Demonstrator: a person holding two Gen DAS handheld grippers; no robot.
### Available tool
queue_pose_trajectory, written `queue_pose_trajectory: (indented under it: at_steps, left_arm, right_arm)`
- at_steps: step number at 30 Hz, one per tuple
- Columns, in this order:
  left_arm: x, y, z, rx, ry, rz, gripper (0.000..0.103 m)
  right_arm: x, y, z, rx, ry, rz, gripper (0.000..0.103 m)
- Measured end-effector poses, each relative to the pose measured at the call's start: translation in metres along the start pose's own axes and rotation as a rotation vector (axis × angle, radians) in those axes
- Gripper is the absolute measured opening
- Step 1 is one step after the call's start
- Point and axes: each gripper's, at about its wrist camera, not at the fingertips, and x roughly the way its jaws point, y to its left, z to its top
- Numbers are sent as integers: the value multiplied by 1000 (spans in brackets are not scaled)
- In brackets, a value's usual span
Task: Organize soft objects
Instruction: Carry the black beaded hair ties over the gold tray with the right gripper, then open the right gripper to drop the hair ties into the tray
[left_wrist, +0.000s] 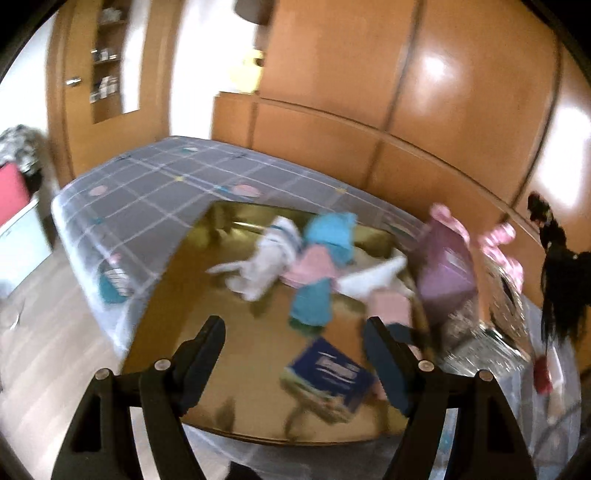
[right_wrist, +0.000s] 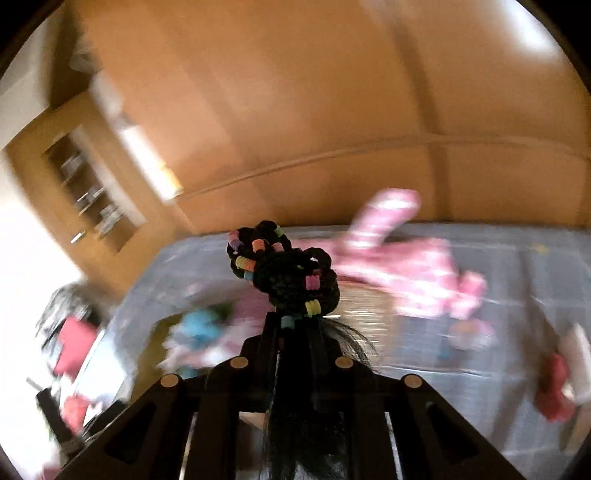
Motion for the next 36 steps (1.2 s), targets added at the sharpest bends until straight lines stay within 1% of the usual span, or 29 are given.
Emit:
queue_pose_trajectory:
  at_steps: [4,6,9,11,12,14,17,18,19,23,26,29,36]
  left_arm:
    - [-4,26,5,-55,-20,58,77]
    - [-6,39,6,-90,-33,81,77]
    - [-6,52,7,-121,-35,101,77]
    - [-7,58,6,-133,-39,106,77]
    - [-6,60,7,-137,-38,107,77]
    - [-5,64,7,-142,-42,107,77]
    - [-1,67,8,-146,-33,109,77]
    - [0,69,7,-150,-30,108,77]
    - [2,69,7,-151,-23,110,77]
    - [4,68,6,-143,-17,111,77]
    - [3,63,5,-129,-20,109,77]
    - [2,56,4,-109,-20,104,77]
    - [-9,37,4,-52,-42,78,77]
  right_arm:
    - [47,76,-6,-112,108,141,12]
    - [77,101,-15,-120,178,175,12]
    - [128,127,-39,-108,290,170,12]
    - [159,134,-58,-88,368,157,13]
    - [172,135,-68,-79,400,150,15]
    - [189,131,-81,-82,428,129,19]
    - [203,126,-88,-62,482,112,33]
    - [203,125,-89,-70,484,114,41]
    - [201,127,-89,-91,478,112,45]
    - [186,129,-90,-121,436,113,45]
    - [170,131,-88,-163,389,99,45]
    - [152,131,-83,-197,327,86,45]
    - [100,133,-83,-317,172,31,45]
